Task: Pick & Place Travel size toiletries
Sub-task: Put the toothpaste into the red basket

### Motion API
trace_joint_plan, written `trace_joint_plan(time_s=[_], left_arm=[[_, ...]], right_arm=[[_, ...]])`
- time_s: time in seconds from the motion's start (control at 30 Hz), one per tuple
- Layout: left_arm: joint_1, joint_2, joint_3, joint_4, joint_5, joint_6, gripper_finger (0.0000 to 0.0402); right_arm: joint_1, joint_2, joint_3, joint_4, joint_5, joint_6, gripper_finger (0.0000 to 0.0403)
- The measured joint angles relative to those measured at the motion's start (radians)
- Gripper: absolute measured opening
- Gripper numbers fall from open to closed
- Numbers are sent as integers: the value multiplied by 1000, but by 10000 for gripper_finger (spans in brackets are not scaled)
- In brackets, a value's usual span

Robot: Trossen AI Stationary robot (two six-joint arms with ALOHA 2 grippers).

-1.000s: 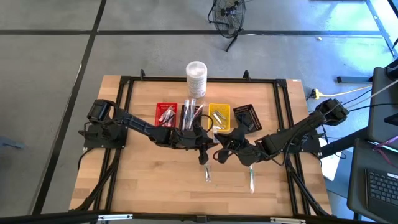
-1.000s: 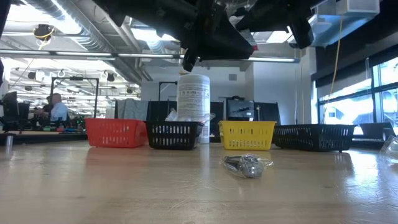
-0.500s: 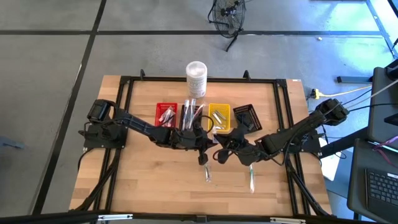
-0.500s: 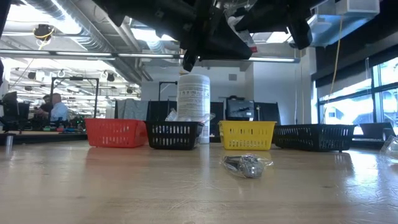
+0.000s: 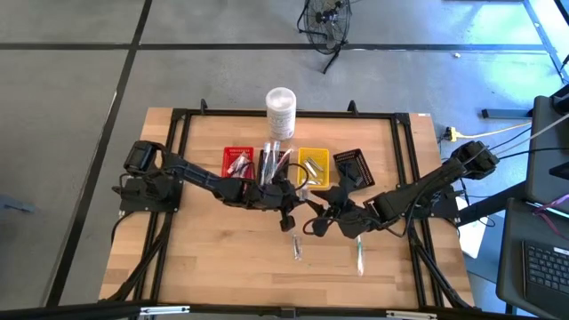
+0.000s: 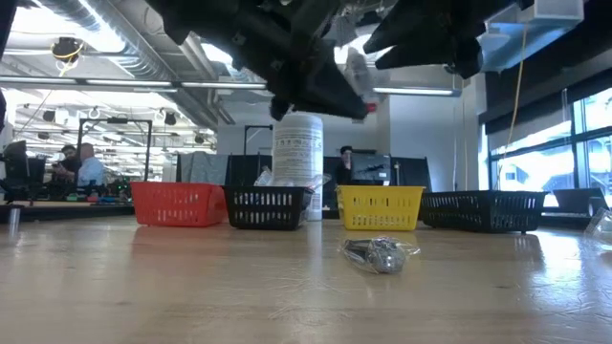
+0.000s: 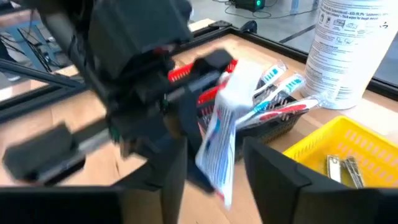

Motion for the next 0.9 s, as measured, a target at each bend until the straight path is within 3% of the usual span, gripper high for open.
trace_joint_plan(time_s=[0.13,0.4,0.7,0.9], left_arm=[[28,-70,0,-156,-1,2,3],[71,-276,0,-602,2,-89,3],[167,-337,-8,-1072,-3,-285,3],[306,-312,-8,-1214,14,-329,3]], right_arm=[[0,0,0,-28,-1,1,190],[-4,0,0,-69,-113,-1,234],[-6,0,0,-77,-124,-2,237],[-6,0,0,-76,-125,-2,222]])
